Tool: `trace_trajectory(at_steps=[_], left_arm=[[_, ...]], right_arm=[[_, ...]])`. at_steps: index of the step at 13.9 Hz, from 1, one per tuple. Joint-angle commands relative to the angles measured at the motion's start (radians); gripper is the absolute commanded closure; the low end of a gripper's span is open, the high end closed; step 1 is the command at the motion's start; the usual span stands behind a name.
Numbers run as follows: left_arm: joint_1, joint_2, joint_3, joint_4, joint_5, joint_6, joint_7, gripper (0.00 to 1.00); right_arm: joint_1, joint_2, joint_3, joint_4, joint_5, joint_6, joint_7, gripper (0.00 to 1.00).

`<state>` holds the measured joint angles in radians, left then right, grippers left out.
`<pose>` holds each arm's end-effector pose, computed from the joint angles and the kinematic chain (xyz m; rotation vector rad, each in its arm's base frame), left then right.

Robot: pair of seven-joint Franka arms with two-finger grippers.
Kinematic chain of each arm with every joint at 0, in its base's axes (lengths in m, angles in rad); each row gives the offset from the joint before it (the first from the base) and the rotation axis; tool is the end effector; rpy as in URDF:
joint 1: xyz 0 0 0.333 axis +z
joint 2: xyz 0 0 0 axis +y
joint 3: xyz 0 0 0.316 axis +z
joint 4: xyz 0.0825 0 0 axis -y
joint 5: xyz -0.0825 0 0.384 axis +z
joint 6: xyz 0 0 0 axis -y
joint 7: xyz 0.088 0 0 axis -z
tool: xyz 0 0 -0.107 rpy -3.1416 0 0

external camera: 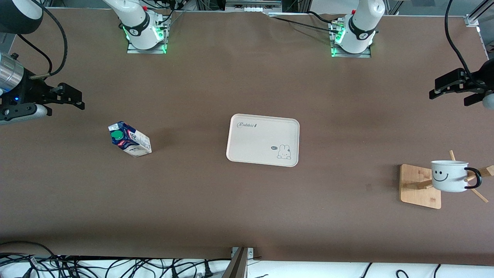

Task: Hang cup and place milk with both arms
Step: 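Raise the left gripper away from the hung mug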

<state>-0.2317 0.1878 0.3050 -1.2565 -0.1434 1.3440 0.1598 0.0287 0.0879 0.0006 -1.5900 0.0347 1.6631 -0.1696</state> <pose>0.5856 0.0045 0.6478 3.0390 -0.1746 -0.1250 0.5866 0.0206 0.5733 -3.0912 -0.3030 0.0192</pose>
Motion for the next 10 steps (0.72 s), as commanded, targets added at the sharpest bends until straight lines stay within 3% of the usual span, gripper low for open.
trace_trajectory(at_steps=[1,10], left_arm=[[-0.005,0.009,0.011,0.009,0.042,-0.022,-0.039,0.00],[-0.018,0.012,-0.001,0.014,0.047,-0.031,-0.020,0.00]], right_arm=[[-0.010,0.010,0.006,0.018,0.002,-0.014,-0.005,0.00],[-0.010,0.010,0.006,0.018,0.002,-0.016,-0.005,0.00]])
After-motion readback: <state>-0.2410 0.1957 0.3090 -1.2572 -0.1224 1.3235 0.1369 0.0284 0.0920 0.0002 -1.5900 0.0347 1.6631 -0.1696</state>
